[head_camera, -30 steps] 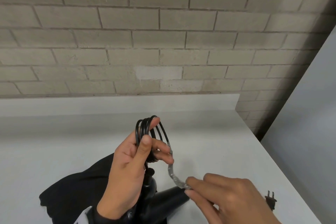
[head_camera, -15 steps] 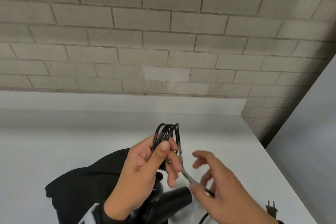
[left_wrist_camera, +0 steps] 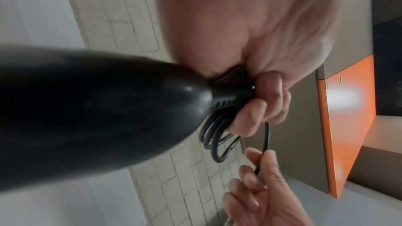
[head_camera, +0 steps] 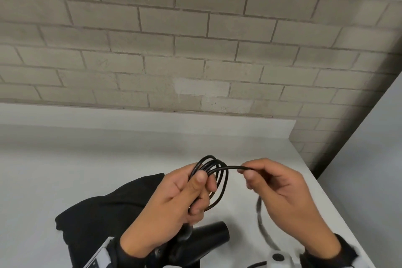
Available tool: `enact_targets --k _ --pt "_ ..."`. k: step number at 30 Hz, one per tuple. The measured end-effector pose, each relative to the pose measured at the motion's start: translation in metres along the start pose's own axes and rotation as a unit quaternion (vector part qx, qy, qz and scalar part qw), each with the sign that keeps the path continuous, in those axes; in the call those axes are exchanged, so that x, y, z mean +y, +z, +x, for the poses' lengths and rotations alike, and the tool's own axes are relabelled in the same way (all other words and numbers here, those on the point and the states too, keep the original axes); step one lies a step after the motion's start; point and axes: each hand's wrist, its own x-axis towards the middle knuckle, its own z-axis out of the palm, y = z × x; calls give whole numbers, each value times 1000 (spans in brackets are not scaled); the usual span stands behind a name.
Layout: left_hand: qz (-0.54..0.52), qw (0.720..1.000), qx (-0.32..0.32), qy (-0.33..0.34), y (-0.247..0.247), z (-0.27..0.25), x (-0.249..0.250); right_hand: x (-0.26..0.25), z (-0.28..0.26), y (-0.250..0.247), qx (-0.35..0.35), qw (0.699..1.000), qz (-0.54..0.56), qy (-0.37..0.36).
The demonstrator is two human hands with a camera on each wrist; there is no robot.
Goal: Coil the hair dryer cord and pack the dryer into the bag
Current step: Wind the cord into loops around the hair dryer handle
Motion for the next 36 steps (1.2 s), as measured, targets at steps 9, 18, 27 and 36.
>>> enact_targets --k 9,18,27,36 --pt "25 994 -55 -88 15 3 6 -28 24 -14 -32 990 -89 -107" --pt "25 994 -80 -77 11 0 8 -1 25 26 -46 995 91 14" --pt "16 998 10 -54 13 6 4 12 3 26 -96 989 83 79" --pt "25 997 45 -56 13 7 2 9 7 24 -137 958 221 123"
